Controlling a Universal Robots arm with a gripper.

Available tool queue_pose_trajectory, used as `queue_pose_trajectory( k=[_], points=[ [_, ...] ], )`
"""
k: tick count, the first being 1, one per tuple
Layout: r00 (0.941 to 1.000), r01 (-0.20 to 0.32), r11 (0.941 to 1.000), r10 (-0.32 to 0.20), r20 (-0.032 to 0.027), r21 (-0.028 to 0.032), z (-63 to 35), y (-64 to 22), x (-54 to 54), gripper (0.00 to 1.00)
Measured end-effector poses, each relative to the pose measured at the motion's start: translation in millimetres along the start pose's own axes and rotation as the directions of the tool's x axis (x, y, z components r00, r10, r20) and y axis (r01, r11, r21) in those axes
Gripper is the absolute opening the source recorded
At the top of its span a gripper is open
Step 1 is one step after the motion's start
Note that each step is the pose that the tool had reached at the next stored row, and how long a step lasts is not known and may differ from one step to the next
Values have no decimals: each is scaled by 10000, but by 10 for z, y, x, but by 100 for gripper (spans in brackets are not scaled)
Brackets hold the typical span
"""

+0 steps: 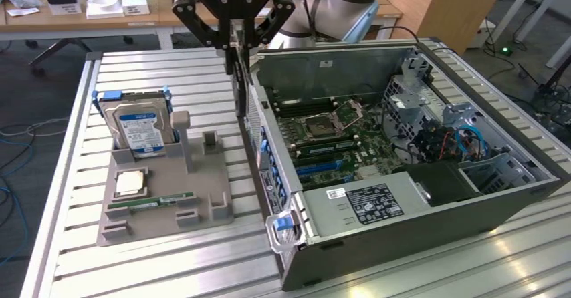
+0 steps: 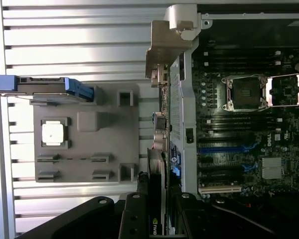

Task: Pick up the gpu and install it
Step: 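Pick up the gpu and move the gpu toward the slot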

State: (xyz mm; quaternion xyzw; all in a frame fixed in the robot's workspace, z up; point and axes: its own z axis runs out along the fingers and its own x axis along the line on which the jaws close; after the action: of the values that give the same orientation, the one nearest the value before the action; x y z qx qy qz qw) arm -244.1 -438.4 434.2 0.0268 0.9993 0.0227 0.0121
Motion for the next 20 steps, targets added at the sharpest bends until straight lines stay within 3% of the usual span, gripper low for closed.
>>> queue_pose_trajectory(
  k=[20],
  points=[
    [10000,5,10000,-5,-4,-55,17,36,-675,26]
  ],
)
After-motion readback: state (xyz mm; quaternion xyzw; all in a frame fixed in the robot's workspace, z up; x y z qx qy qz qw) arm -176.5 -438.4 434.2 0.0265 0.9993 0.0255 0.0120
